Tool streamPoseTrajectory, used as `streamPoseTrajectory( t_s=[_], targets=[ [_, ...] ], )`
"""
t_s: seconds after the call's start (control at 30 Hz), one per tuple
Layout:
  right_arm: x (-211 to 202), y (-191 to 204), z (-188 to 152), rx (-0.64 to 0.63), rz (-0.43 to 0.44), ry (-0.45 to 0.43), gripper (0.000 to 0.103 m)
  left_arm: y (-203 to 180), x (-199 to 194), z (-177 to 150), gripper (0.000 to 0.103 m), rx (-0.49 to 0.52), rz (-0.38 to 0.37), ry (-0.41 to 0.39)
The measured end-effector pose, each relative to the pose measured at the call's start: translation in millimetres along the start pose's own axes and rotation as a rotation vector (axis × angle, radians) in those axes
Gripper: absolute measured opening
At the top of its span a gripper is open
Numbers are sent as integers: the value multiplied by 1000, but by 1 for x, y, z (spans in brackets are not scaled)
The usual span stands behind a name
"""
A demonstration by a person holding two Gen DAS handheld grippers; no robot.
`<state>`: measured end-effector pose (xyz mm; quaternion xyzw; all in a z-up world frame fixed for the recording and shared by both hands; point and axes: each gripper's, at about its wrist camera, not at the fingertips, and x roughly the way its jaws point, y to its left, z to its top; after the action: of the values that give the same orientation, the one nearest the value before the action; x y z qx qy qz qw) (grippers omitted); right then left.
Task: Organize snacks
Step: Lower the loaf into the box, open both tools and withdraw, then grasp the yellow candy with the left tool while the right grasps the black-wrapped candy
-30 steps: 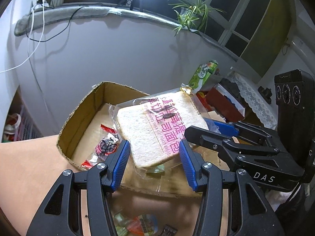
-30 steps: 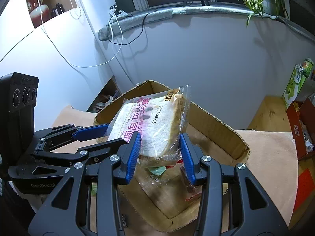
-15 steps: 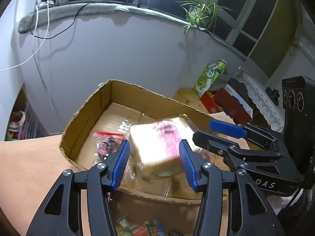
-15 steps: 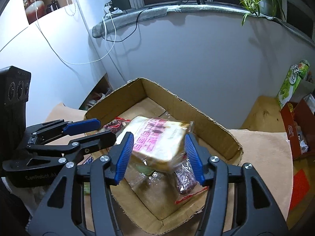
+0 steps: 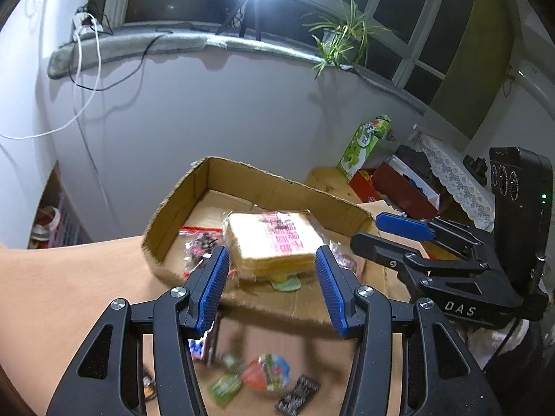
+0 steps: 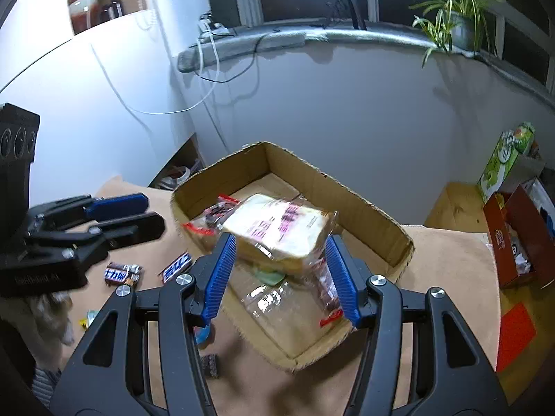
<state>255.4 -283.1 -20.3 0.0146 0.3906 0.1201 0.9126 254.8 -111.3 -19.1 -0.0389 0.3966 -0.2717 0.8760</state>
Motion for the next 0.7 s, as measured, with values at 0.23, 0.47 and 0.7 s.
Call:
streamPoseTrajectory(
  t_s=[0.23, 0.47, 0.7],
  targets=[
    [-31, 27, -37, -60, 30, -54, 57, 18, -53, -31, 50, -24, 30, -44],
    [-36, 53, -81, -127, 71, 8, 58, 47, -101, -81, 50, -88, 79, -76],
    [-17, 61, -113, -128, 106, 108, 58, 84, -123, -146, 50, -197, 158, -51]
  ],
)
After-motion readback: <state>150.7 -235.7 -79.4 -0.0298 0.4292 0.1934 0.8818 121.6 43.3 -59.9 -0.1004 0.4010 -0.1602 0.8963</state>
